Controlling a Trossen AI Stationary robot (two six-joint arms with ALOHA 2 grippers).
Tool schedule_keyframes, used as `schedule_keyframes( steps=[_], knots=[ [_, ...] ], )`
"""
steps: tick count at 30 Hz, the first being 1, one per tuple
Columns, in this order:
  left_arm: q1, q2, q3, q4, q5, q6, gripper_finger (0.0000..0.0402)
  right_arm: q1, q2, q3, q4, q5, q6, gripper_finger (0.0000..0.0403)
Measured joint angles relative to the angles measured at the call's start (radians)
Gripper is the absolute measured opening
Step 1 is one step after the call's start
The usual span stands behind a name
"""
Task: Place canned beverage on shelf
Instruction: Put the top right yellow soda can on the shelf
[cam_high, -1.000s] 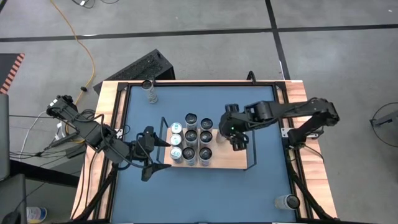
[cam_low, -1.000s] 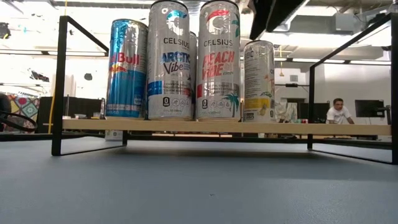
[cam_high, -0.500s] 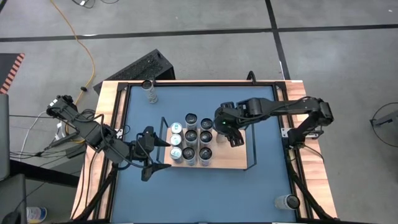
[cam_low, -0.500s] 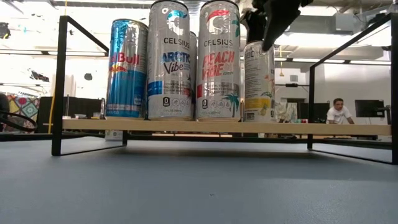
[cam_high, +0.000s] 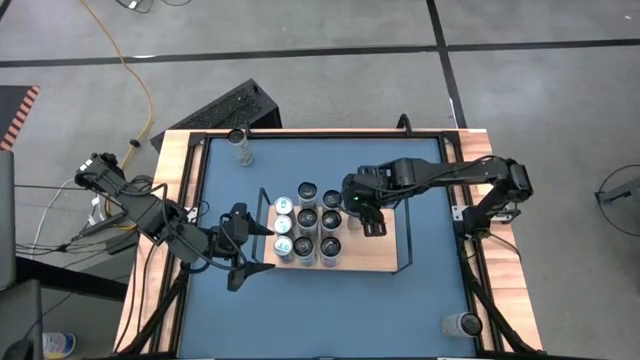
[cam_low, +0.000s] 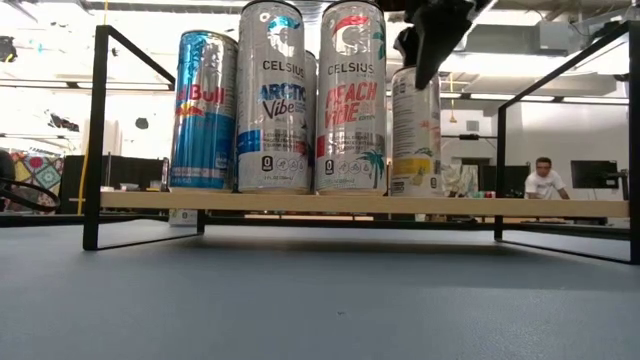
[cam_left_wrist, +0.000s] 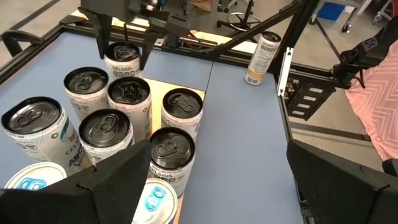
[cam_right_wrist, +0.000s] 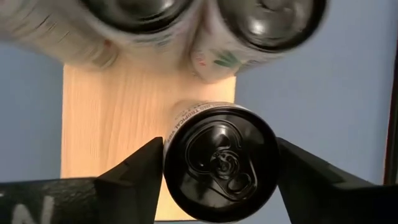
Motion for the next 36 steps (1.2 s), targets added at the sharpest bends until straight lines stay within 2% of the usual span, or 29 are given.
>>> schedule_keyframes(
  steps=[5,10,17,28,33,36],
  knots=[
    [0.0,0.0,0.0,0.0,0.0,0.0,0.0361,0.007,0.0,0.0,-0.007,0.027,0.151,0.0245],
    [0.0,0.0,0.0,0.0,0.0,0.005,0.0361,0.022,0.0,0.0,-0.011,0.088,0.291,0.0243],
    [0.0,0.0,0.0,0.0,0.0,0.01,0.0361,0.021,0.0,0.0,-0.009,0.111,0.481,0.0242],
    [0.0,0.0,0.0,0.0,0.0,0.018,0.0361,0.042,0.0,0.0,-0.013,0.179,0.585,0.0241],
    [0.0,0.0,0.0,0.0,0.0,0.018,0.0361,0.047,0.0,0.0,-0.047,0.178,0.592,0.0241],
    [0.0,0.0,0.0,0.0,0.0,0.018,0.0361,0.046,0.0,0.0,-0.073,0.178,0.651,0.0241]
  ],
)
